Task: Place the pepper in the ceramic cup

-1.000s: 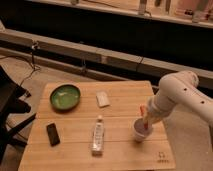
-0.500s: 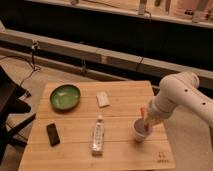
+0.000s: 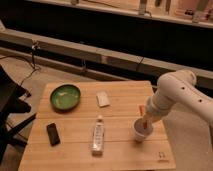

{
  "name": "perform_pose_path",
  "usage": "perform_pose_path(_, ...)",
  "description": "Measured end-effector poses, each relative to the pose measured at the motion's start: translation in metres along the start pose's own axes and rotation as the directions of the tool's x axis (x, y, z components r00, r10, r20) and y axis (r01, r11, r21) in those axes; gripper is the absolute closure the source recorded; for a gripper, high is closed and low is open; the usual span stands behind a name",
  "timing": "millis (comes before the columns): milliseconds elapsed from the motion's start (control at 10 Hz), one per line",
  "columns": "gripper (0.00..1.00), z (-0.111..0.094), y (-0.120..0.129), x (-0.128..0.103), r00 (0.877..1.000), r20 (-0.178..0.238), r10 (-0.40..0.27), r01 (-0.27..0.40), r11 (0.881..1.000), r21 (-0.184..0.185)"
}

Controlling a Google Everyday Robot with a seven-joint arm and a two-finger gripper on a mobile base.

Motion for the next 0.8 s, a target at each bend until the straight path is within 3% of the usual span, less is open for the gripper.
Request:
perform_pose_path(200,0.45,0.001,0.004,-0.011,1.000,-0.001,0.002,-0.002,1.000,0.000)
perform_pose_path(300,0.43,0.001,0.002,-0.009,1.000,-0.005,0.004,-0.004,1.000,0.001)
perform_pose_path(500,0.47,0.001,-0.005,0.003,1.000,-0.008,0.003,-0.003,1.000,0.006)
perform_pose_path(600,0.44,0.001,-0.004,0.004,1.000,-0.004,0.005,-0.005,1.000,0.003)
perform_pose_path(800,0.27,0.002,0.000,-0.006,1.000,0.005,0.003,-0.003,1.000,-0.001)
